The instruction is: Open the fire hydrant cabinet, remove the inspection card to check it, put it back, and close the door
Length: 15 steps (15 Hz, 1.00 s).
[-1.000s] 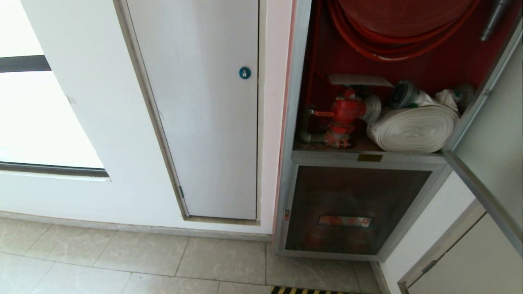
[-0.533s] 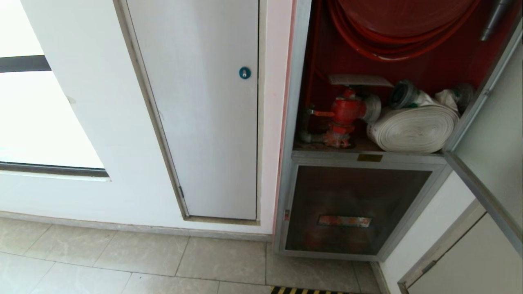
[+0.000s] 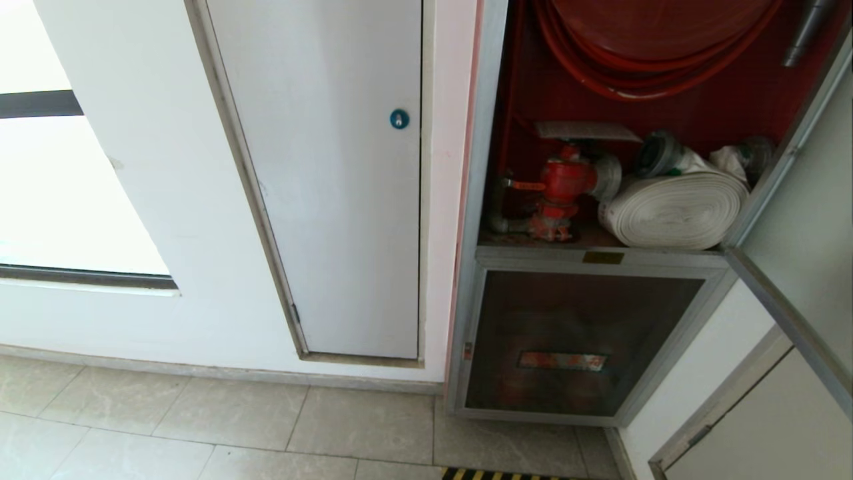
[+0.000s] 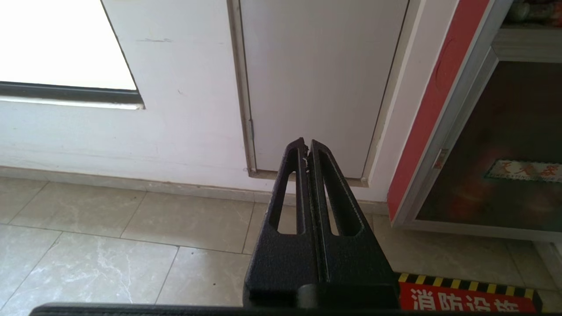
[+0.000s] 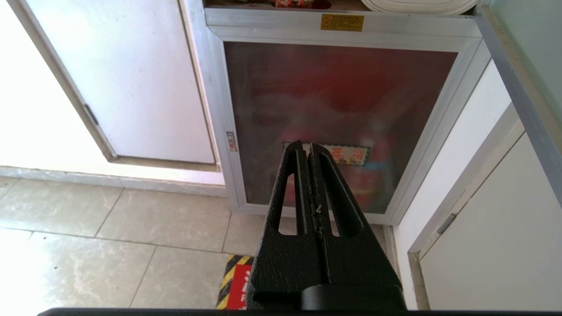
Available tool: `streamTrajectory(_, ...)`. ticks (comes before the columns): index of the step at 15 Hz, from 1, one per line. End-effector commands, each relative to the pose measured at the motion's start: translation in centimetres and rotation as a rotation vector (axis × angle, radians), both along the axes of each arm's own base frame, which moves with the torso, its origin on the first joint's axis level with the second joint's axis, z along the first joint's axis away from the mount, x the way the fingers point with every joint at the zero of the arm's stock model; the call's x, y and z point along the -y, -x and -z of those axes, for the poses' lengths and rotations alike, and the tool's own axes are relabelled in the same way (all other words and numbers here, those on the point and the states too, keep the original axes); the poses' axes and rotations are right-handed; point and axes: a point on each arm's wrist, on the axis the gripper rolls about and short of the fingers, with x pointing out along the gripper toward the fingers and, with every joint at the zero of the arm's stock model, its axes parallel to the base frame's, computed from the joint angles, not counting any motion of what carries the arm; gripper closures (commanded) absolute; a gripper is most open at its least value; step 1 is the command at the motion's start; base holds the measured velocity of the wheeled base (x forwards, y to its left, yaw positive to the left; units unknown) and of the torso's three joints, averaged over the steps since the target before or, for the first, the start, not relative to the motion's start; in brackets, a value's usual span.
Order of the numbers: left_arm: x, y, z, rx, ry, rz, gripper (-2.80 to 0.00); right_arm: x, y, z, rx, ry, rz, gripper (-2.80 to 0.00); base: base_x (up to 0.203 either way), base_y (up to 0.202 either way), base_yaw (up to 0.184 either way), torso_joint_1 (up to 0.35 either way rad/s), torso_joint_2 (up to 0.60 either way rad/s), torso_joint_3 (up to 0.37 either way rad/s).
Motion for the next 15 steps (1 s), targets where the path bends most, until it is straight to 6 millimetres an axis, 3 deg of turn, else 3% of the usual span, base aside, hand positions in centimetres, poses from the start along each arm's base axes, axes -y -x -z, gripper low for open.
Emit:
streamTrajectory(1, 0.00, -0.14, 0.51, -0.018, 0.000, -0.001, 0.00, 0.00, -0.01, -0.02, 0.000, -0.001, 0.000, 0.00, 0.000, 0.000, 0.000, 0.000, 0.00, 0.000)
streamTrajectory(13, 0.00, -0.14, 0.51, -0.018, 0.001, -0.001, 0.00, 0.00, 0.00, -0.07, 0.003, -0.001, 0.002, 0.00, 0.000, 0.000, 0.000, 0.000, 0.00, 0.000)
streamTrajectory(15, 0.00, -0.14, 0.50, -0.017, 0.001, -0.001, 0.00, 0.02, 0.26, -0.91, 0.029, -0.006, 0.009, 0.00, 0.000, 0.000, 0.000, 0.000, 0.00, 0.000)
